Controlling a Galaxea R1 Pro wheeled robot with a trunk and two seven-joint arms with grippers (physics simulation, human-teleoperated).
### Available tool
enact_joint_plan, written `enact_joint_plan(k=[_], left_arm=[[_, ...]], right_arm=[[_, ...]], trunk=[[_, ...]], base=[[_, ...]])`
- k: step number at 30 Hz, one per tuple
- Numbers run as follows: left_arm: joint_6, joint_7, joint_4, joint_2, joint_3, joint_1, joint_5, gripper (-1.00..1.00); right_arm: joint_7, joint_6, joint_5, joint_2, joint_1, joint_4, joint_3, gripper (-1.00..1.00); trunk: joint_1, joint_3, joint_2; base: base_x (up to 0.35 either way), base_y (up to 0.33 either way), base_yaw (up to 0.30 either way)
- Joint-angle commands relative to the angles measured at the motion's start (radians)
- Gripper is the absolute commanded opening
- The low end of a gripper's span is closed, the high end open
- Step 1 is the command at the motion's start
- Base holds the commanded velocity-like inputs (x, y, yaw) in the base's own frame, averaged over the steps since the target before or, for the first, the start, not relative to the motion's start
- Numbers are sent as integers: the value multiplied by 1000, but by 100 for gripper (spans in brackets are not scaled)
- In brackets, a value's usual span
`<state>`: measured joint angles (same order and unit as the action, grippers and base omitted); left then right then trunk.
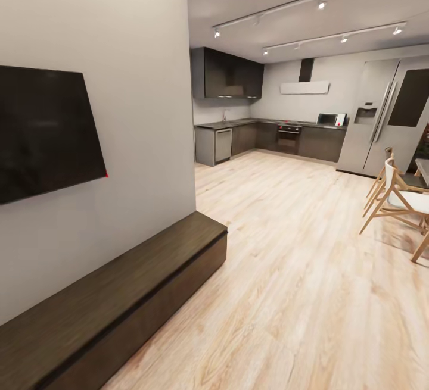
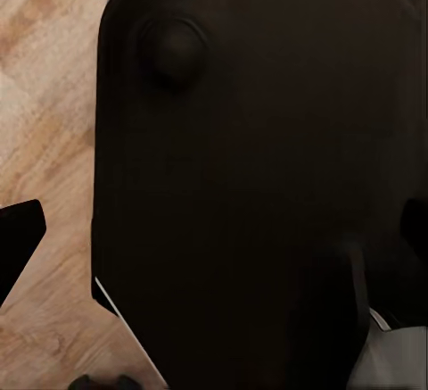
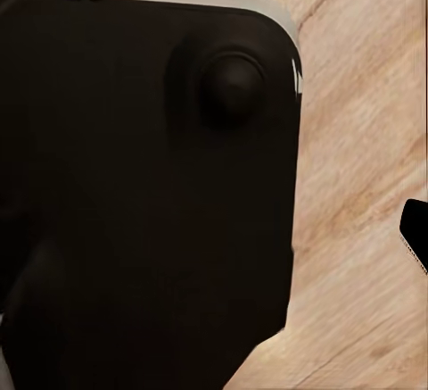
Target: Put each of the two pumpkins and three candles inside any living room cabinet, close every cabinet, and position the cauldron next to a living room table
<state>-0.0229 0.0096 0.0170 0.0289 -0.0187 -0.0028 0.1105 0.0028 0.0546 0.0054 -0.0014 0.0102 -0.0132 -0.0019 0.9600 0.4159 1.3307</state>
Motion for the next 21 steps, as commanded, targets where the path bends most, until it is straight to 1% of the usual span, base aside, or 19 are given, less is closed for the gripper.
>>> enact_joint_plan(k=[1, 5, 13, 17, 21], left_arm=[[-3, 1, 0, 0, -1, 0, 9, 100], [-3, 1, 0, 0, -1, 0, 9, 100], [-3, 2, 0, 0, -1, 0, 10, 100], [-3, 3, 0, -1, -3, 0, 10, 100], [-3, 3, 0, -1, -4, 0, 11, 100]], right_arm=[[0, 8, 1, 0, 1, 1, 0, 100], [0, 22, 2, 0, 1, 1, 0, 100], [-8, 24, 4, 0, 1, 1, -1, 100], [-10, 23, 4, 0, 1, 1, -1, 100], [-11, 21, 4, 0, 2, 0, -1, 100]], trunk=[[-4, -2, -7], [-19, -15, -35], [-50, -40, -91], [-65, -50, -119], [-81, -60, -147]], base=[[0, 0, 0], [0, 0, 0], [0, 0, 3], [0, 0, 104], [0, 0, 187]])
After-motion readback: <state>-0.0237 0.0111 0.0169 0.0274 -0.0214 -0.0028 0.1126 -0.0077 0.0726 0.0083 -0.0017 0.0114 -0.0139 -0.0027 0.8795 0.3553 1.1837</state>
